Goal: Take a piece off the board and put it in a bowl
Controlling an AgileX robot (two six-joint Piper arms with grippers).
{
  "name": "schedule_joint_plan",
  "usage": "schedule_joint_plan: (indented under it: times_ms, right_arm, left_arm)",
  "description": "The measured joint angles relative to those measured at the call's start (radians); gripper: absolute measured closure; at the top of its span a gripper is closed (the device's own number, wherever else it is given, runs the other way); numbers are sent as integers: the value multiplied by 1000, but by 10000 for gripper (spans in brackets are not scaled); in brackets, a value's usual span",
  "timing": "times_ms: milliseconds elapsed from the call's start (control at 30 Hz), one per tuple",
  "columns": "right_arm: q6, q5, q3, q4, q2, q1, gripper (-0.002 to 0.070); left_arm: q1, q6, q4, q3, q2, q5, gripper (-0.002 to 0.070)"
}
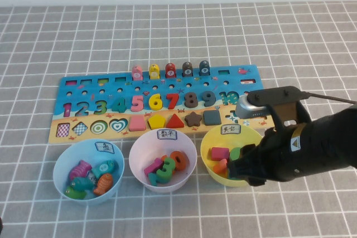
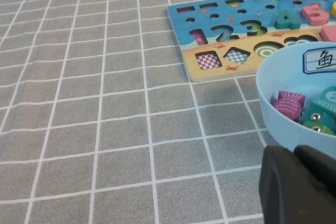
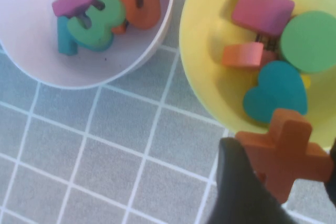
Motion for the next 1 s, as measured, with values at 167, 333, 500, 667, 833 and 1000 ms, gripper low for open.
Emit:
schedule_joint_plan:
  times_ms: [167, 333, 500, 667, 833, 1000]
  right_arm:
    - [0, -15, 4, -4, -2, 0, 377]
    - [0, -21, 6, -8, -2, 0, 377]
    - [0, -48, 8, -18, -2, 0, 377]
    - [0, -52, 8, -21, -2, 0, 377]
    - [0, -48, 8, -30, 8, 0, 377]
    - [0, -46, 8, -39, 23, 0, 377]
  left_arm:
    - [0, 0, 0, 0, 0, 0, 673]
    - [0, 0, 0, 0, 0, 0, 673]
    - [0, 0, 0, 0, 0, 0, 673]
    - [0, 0, 0, 0, 0, 0, 673]
    - [0, 0, 0, 0, 0, 0, 673]
    - [0, 0, 0, 0, 0, 0, 673]
